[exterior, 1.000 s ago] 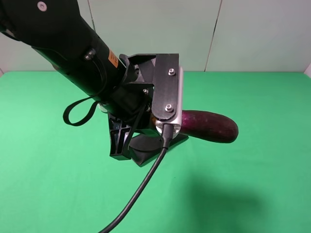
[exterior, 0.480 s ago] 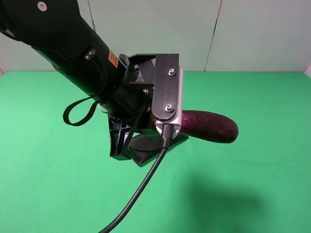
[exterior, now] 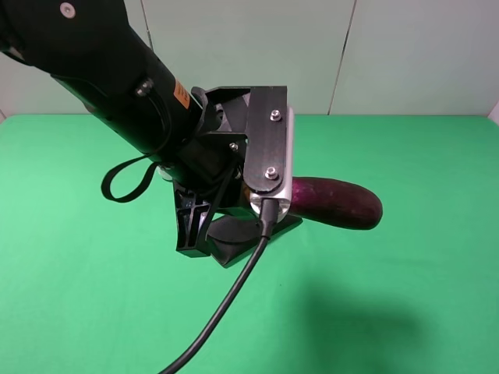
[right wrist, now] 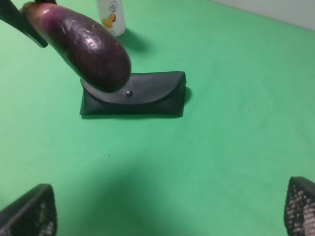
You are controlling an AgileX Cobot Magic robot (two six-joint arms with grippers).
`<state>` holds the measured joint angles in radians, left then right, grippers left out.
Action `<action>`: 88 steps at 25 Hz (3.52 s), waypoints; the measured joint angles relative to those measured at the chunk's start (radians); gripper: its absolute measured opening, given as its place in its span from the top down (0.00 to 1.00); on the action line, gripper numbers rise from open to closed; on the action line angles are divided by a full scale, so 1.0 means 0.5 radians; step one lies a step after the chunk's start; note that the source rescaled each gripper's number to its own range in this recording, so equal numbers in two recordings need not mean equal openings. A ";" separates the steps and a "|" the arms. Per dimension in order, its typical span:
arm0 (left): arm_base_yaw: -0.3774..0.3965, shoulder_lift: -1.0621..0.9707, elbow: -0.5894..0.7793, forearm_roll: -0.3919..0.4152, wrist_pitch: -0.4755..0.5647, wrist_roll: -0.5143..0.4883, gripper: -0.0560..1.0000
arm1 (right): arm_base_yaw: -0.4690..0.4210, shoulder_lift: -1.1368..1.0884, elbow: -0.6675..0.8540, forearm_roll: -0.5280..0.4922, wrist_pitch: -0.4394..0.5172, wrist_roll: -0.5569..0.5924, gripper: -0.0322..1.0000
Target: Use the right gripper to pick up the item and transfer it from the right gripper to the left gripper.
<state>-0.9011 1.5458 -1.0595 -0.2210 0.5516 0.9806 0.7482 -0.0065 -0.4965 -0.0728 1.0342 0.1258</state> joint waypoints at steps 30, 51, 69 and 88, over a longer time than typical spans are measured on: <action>0.000 -0.370 0.000 0.159 0.157 -1.000 0.95 | -1.046 0.000 0.000 0.020 -0.002 -0.008 0.00; 0.000 -1.276 0.532 1.261 0.858 -2.605 0.95 | -1.046 0.000 0.000 0.026 -0.002 -0.008 0.00; 0.000 -1.456 1.025 1.771 0.882 -3.442 0.95 | -1.046 0.000 0.000 0.026 -0.002 -0.008 0.00; 1.285 -0.983 1.041 1.155 -0.006 -2.630 0.95 | -1.046 0.000 0.000 0.026 -0.002 -0.008 0.00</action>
<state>-0.2588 1.0542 -0.5388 0.3565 0.5488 -0.3346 0.2253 -0.0065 -0.4965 -0.0597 1.0334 0.1219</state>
